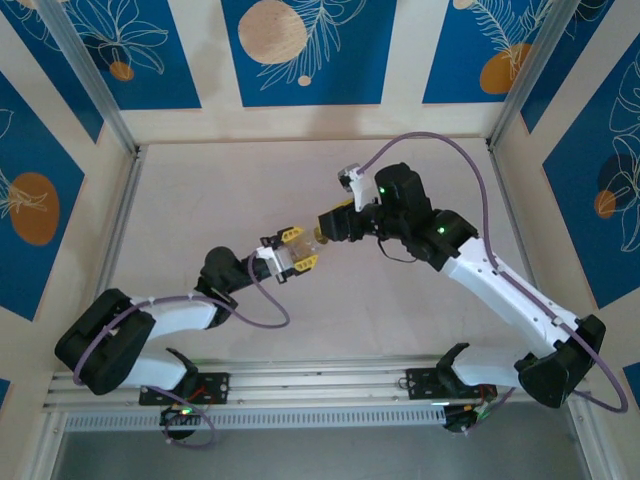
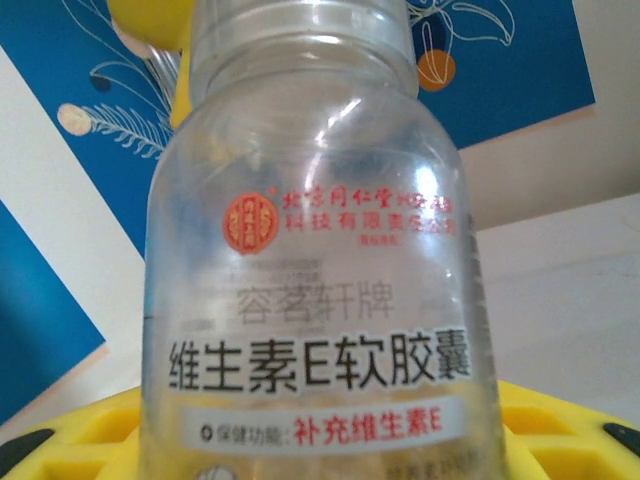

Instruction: Sort the pills into containers

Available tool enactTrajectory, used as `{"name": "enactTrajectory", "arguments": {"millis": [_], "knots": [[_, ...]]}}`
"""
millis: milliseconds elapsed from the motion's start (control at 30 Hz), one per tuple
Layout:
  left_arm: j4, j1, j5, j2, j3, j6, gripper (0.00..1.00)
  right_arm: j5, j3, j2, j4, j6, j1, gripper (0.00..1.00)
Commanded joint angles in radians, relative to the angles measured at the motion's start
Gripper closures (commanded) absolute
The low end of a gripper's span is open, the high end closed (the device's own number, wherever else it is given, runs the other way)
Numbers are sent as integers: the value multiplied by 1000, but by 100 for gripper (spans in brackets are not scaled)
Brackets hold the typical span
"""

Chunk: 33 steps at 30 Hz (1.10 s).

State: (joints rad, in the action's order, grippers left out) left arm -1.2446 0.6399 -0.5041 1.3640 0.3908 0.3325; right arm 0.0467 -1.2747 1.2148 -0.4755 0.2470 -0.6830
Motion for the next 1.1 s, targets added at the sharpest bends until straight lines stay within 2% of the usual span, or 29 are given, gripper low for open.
{"name": "enactTrajectory", "arguments": {"millis": [0,100,200,300,433,567,633,767,900,1067], "knots": [[-106,7,-34,16,27,-45,100,205,2,-63,36,-237,18,39],[-142,6,-84,33,26,-74,100,383,60,-115,60,-514,25,29],[-161,4,-132,47,29,-99,100,471,106,-141,91,-663,29,23],[-162,4,-180,47,35,-124,100,529,114,-127,71,-789,35,23],[-161,5,-234,40,45,-152,100,558,75,-66,10,-871,43,25],[-161,5,-261,41,51,-170,100,596,59,-22,12,-871,49,30],[-161,6,-263,39,50,-173,100,599,56,-12,3,-871,49,34],[-162,5,-257,33,49,-175,100,610,73,-18,12,-856,51,53],[-162,5,-257,38,55,-175,100,612,88,-28,12,-819,51,55],[-161,6,-235,44,57,-170,100,522,99,-34,36,-707,48,79]]}}
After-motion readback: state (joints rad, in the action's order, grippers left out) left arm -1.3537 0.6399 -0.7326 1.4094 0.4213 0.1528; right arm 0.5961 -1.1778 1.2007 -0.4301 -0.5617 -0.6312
